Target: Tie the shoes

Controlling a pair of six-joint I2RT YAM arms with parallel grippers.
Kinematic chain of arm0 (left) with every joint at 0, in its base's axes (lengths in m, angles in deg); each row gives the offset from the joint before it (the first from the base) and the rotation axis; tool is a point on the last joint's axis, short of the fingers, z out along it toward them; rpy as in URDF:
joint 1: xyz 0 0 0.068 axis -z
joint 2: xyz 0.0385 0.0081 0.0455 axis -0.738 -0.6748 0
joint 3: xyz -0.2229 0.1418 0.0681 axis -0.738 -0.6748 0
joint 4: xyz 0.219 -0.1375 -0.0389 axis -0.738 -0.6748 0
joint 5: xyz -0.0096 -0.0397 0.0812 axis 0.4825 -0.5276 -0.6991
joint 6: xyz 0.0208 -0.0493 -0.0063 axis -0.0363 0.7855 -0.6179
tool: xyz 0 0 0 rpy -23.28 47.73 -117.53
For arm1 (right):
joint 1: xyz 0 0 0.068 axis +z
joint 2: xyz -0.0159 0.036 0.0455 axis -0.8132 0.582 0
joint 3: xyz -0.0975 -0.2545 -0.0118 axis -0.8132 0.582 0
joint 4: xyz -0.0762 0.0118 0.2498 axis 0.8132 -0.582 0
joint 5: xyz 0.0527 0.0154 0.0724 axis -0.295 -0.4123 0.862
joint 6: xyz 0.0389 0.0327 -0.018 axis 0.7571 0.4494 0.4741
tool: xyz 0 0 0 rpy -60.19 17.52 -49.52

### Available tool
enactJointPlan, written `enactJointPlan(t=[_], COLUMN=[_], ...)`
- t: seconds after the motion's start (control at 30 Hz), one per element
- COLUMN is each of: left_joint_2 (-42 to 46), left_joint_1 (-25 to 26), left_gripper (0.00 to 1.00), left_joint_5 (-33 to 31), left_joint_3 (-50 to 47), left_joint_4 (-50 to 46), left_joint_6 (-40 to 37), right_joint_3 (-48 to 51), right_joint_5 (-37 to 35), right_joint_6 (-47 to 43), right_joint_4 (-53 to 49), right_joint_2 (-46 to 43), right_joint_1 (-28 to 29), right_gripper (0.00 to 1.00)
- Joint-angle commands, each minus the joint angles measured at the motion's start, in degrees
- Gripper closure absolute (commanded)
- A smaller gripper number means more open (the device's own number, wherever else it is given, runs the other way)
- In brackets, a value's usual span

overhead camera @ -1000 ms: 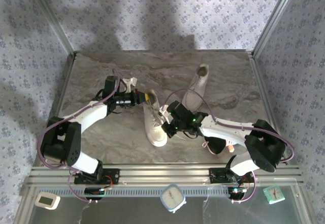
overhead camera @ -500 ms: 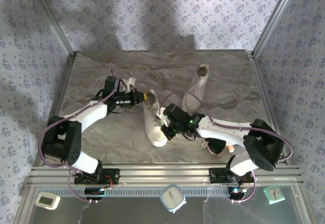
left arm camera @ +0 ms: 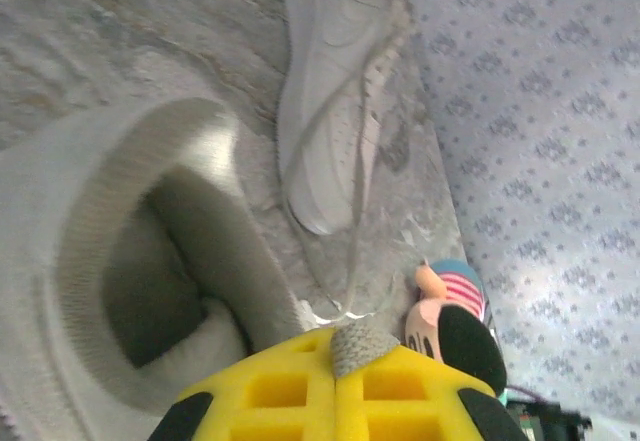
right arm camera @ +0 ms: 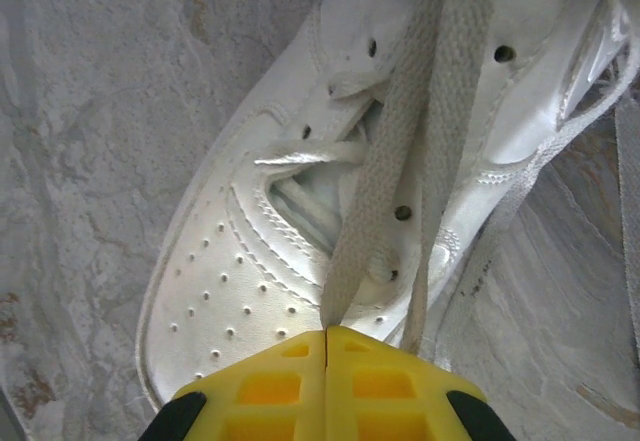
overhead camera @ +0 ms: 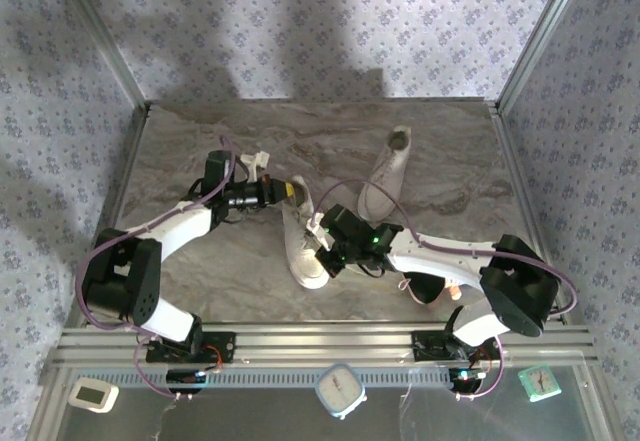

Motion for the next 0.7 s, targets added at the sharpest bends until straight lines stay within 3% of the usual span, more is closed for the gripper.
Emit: enactJointPlan(t=[0.0,0.37,0.67], left_joint_2=[3.92,10.82,7.60], left_joint_1=[2.92,4.70,3.33], left_gripper=[1.00,1.00,1.00], left_joint_5=[5.05,0.43,-5.78], left_joint_3=[-0.19,-6.23,-4.71], left_joint_4=[1.80,3.83,3.90], left_joint_6=[-6.94,-9.12,-3.26], right_joint_3=[-0.39,2.21,2.05], right_joint_5=[2.85,4.61,0.49], right_joint_6=[1.37,1.22,-0.07], right_joint_4=[2.68,4.07,-0.62], right_joint_2=[-3.30,-6.12,-5.02], right_joint_1=[-0.09,-0.47,2.11], right_gripper=[1.00,1.00,1.00])
